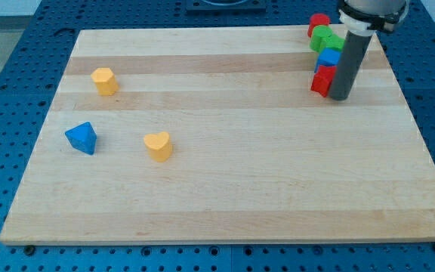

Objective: Slide yellow heart to the center

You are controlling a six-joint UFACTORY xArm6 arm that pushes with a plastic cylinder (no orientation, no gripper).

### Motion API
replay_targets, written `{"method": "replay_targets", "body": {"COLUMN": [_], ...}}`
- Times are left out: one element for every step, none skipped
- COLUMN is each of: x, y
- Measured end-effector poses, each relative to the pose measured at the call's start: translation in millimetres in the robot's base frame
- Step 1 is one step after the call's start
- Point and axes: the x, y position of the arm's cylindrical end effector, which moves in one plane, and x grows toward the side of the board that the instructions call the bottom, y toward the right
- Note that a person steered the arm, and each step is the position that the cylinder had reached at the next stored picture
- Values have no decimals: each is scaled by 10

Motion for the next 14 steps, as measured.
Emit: {"method": "replay_targets", "body": {"x": [-44,294,978,1367,1541,1549,1442,1124,1116,1115,1328,1483,1426,1052], "y": [0,0,-371,-1135,-2033,-2874,-3219,-2855,-1921,-1216,-1498,-2256,-2854,-2867]}}
